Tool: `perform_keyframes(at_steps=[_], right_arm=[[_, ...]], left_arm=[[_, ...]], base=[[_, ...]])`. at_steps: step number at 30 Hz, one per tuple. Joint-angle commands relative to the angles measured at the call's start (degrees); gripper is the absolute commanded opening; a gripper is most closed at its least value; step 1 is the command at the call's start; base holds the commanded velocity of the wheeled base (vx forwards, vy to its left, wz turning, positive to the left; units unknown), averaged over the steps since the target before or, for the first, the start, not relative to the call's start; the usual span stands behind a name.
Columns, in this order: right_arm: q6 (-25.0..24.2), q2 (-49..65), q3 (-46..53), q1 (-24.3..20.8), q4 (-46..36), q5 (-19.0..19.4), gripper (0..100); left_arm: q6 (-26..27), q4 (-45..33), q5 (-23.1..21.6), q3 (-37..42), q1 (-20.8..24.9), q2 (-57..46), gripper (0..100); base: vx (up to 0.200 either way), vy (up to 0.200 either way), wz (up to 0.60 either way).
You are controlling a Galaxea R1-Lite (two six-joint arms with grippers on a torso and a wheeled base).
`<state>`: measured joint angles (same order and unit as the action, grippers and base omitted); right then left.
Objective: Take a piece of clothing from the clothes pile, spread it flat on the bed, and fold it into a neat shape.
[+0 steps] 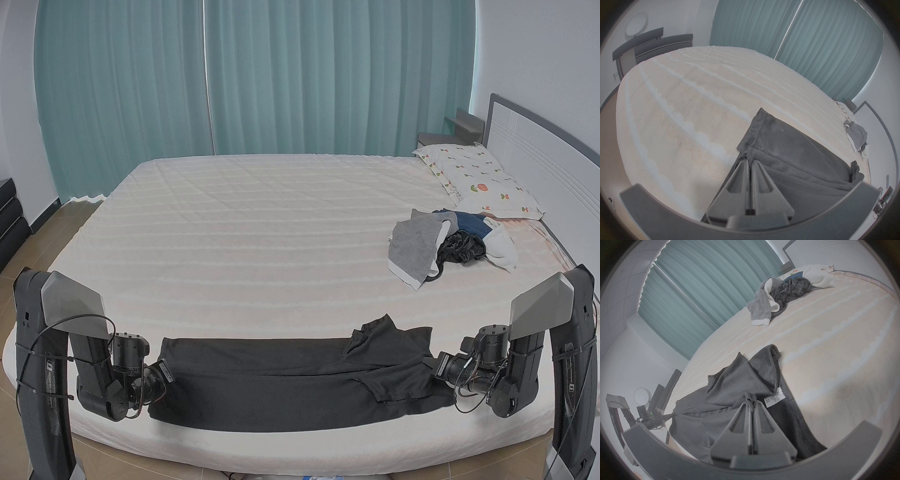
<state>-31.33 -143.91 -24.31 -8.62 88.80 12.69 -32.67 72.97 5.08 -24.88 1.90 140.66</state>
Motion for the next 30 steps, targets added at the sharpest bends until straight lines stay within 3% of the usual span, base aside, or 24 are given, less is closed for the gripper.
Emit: perform_keyframes(at_steps=[1,21,22,23,24,30], right_arm=[[0.22,-0.85,-1.36,-0.7,-0.64,-1.7,0],[0.74,-0.76,-2.85,-1.84,-5.21,-2.5,0],[0.83,-0.85,-2.85,-1.75,-5.12,-2.5,100],[0.83,-0.76,-2.85,-1.75,-5.12,-2.5,100],[0.83,-0.76,-2.94,-1.75,-5.12,-2.5,100],[0.66,-0.05,-2.85,-1.23,-3.19,-2.5,100]], left_arm=[[-0.02,0.06,1.6,-1.22,0.38,1.73,0],[0.15,0.06,1.6,-1.84,1.0,1.73,0],[0.15,0.06,1.6,-1.84,1.0,1.73,0],[0.15,0.06,1.6,-1.84,1.0,1.73,0],[0.24,0.06,1.6,-1.84,1.17,1.73,100],[-0.02,0.06,1.68,-1.49,1.79,1.73,100]], base=[[0.0,0.0,0.0],[0.0,0.0,0.0],[0.0,0.0,0.0],[0.0,0.0,0.0],[0.0,0.0,0.0],[0.0,0.0,0.0]])
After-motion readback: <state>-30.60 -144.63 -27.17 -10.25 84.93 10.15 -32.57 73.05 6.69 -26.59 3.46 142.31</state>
